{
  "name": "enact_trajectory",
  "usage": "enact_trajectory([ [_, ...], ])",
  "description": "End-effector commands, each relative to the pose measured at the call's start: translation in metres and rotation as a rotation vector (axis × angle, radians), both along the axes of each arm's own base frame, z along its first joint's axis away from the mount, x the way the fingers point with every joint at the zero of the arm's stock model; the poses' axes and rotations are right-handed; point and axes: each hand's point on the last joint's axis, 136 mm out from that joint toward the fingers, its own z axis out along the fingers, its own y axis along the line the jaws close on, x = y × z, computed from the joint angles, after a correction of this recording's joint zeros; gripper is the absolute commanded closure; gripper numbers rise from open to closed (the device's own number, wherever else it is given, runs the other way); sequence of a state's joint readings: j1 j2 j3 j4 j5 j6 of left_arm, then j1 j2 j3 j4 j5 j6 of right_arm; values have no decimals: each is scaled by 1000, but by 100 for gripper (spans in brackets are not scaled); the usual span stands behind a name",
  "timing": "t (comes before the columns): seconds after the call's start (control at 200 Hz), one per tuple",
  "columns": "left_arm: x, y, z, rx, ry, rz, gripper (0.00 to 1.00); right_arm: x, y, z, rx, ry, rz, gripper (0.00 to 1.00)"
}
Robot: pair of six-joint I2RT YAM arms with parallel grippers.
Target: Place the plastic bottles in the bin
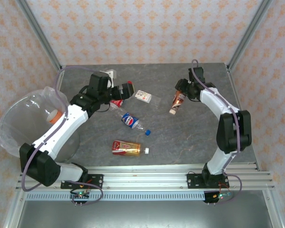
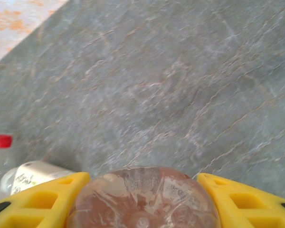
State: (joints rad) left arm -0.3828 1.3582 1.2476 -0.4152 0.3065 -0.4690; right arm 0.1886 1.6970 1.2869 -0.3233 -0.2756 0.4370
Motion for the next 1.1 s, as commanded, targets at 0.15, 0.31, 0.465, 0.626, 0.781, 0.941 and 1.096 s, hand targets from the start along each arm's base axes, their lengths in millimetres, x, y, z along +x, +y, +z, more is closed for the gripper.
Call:
enact_trajectory([
  [0.15,3,-47,9,37,-34,-129,0,-4,35,69,175,-247,4,54],
  [0.31,7,-75,7,-40,-52,-209,0,-1,57,88,263,-280,40,56],
  [0.465,1,-105,4,-124,-21,-349,0,-4,90,104,368,-298,111,56],
  [0.626,3,-110,-8,-87,-5,-348,0,-9,113,116,457,-278,155,56],
  [0.781,0,-121,-8,-79,1,-396,1,-18,136,128,483,-290,224,56],
  [0.941,-2,-129,-10,-29,-3,-425,9,-28,151,131,486,-266,289,56],
  [1.096,2,-127,-14,-5,1,-415,23,-33,157,133,489,-270,317,55],
])
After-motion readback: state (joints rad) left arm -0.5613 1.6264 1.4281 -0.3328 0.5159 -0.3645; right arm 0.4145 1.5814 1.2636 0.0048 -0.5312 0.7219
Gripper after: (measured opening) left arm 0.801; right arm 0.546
